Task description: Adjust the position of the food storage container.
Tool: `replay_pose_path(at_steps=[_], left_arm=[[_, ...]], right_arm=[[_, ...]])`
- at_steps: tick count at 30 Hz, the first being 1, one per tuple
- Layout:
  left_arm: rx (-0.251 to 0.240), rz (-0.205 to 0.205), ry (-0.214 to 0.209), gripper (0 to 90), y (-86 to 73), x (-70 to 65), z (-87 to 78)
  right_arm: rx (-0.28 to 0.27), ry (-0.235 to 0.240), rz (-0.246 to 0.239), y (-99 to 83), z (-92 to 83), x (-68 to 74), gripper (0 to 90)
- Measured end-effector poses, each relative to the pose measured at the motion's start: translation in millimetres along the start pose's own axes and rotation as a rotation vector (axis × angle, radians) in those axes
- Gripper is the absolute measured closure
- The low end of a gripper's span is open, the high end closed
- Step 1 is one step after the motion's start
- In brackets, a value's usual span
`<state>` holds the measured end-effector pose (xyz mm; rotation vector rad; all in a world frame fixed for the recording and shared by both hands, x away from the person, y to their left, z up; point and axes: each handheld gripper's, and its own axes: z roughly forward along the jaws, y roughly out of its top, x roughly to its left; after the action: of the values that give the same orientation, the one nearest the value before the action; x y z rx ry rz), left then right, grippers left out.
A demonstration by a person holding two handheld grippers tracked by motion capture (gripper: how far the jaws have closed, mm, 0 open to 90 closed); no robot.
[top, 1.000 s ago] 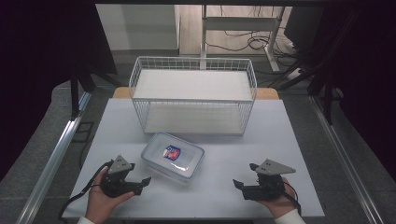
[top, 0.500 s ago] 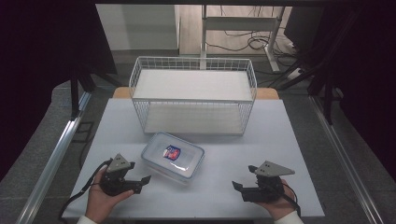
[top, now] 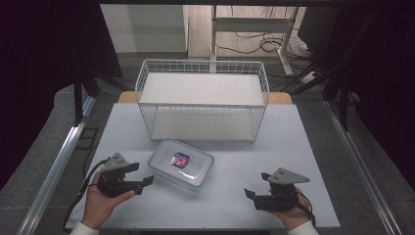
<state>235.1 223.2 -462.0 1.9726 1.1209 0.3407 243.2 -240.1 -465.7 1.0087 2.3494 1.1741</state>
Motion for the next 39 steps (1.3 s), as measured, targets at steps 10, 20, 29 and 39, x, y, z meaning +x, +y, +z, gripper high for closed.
replay_pose_path(at_steps=[10,20,29,39], left_arm=[[0.029,-0.011,0.002,27.8,25.1,15.3,-1.5],[0.067,-0.033,0.032,28.3,40.2,33.5,9.1],[0.148,-0.057,0.035,43.4,52.3,51.7,29.2],[0.28,-0.09,-0.009,89.5,61.8,73.9,67.3]], right_arm=[[0.013,-0.012,0.005,-1.2,2.0,-1.0,19.3],[0.017,-0.014,0.007,-1.8,2.1,-0.8,19.3],[0.032,-0.015,0.011,-3.7,5.4,-2.9,19.3],[0.041,-0.023,0.017,-5.1,6.2,-4.9,19.4]])
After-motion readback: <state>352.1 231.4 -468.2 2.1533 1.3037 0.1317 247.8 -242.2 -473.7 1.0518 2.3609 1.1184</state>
